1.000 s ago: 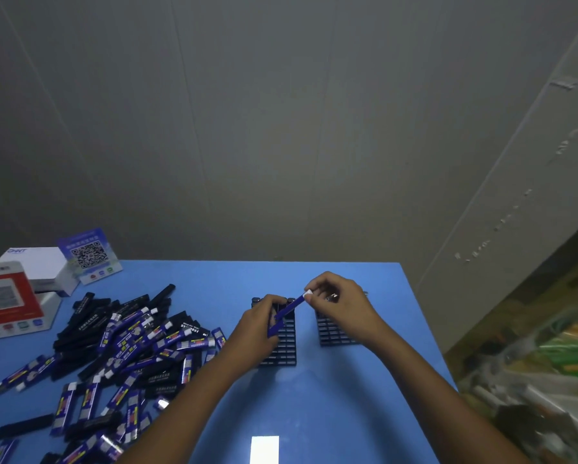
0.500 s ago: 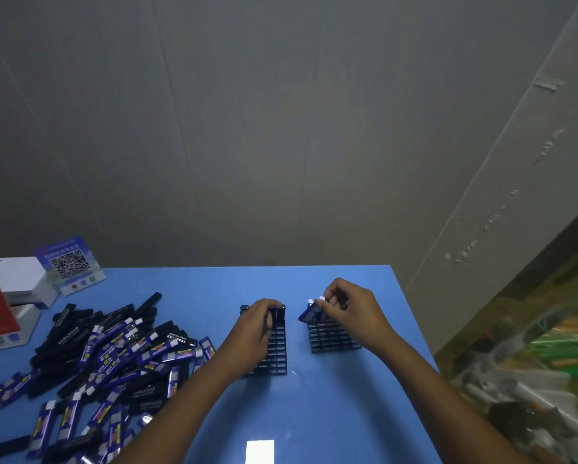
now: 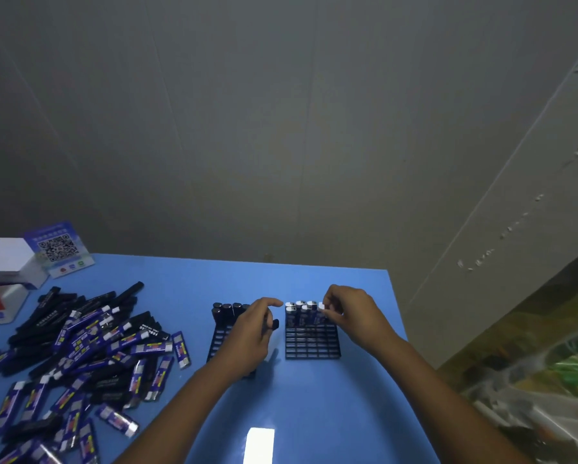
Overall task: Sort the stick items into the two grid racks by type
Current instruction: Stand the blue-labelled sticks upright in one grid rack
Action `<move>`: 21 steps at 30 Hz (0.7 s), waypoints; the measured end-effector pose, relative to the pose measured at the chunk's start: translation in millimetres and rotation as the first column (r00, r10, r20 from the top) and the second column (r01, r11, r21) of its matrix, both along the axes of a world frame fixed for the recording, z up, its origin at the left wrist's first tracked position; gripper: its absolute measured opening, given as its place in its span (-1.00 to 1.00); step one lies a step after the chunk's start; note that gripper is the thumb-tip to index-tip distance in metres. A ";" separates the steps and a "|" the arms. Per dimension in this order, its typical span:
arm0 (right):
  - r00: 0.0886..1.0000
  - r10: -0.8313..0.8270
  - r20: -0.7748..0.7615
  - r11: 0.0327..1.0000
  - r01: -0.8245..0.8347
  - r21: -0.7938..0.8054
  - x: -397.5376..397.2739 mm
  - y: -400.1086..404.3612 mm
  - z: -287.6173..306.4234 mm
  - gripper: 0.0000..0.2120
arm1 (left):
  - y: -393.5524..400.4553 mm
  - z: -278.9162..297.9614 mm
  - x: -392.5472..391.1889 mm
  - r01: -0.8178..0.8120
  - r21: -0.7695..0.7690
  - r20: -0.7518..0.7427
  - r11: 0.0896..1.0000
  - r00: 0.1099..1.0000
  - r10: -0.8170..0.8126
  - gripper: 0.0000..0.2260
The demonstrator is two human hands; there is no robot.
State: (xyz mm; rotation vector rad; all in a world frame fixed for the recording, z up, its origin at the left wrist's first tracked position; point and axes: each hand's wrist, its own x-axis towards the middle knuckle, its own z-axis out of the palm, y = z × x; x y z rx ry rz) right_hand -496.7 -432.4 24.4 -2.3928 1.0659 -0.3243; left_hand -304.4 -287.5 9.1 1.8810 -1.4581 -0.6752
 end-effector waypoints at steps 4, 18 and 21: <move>0.998 0.041 -0.047 0.999 -0.042 -0.021 6.6 -7.7 -10.3 -0.89 | 0.9 -6.2 -6.4 -0.042 -0.002 -0.001 0.999 0.999 0.042 -0.55; 0.989 0.087 -0.118 0.990 -0.099 -0.103 14.1 -15.2 -40.3 -0.96 | 9.4 -11.4 -10.2 -0.122 -0.035 -0.012 0.992 0.993 0.121 -0.54; 0.991 0.062 -0.121 0.988 -0.078 -0.133 14.7 -15.9 -43.3 -0.96 | 12.0 -10.5 -9.4 -0.127 -0.040 -0.017 0.991 0.992 0.126 -0.55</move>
